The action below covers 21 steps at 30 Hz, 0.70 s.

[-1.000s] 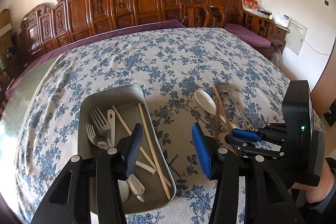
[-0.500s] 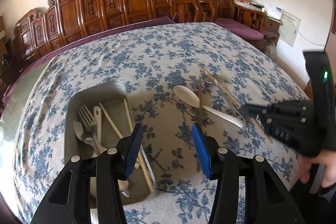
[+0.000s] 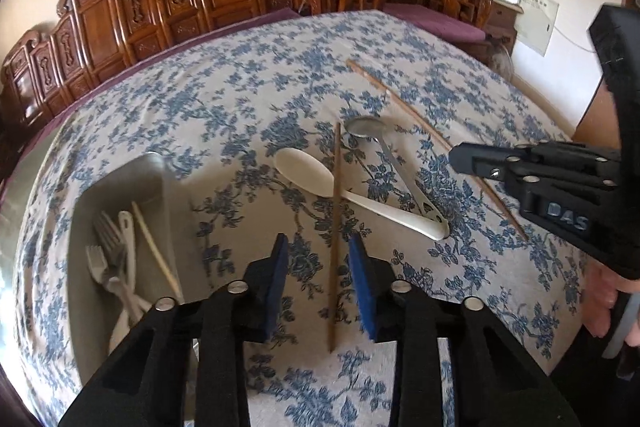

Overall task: Organize utensils
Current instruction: 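Grasp another wooden chopstick with the left tool while the right tool holds its chopstick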

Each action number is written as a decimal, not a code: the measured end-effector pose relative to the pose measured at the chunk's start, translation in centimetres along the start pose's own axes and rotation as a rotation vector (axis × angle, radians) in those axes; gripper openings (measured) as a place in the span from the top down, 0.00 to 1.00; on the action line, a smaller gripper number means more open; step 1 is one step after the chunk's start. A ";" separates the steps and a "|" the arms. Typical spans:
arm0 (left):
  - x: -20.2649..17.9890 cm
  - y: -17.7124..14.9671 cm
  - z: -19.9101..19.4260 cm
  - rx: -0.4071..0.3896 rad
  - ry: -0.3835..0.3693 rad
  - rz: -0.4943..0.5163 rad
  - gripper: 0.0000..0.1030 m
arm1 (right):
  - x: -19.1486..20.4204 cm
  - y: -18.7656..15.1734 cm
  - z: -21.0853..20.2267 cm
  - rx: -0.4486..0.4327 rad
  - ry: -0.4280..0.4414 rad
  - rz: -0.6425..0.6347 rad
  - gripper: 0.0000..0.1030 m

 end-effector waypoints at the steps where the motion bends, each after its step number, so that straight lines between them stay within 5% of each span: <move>1: 0.0 0.0 0.5 0.009 -0.003 -0.006 0.75 | -0.1 0.0 0.1 0.000 0.000 0.002 0.94; 12: 0.1 0.5 4.8 0.073 -0.037 -0.056 0.77 | -0.6 0.7 0.2 -0.009 0.010 0.029 0.94; 21: 0.4 0.2 5.7 0.088 -0.049 -0.076 0.96 | -0.4 0.8 0.4 -0.010 0.015 0.027 0.94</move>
Point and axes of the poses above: each gripper's, at about its wrist camera, not at the fingertips, and z roughly the way its jaws point, x to its left, y to its top, the point moved 9 cm from there along z, roughly the way its jaws point, and after that the axes turned 12 degrees about -y, right-handed, at the moved point
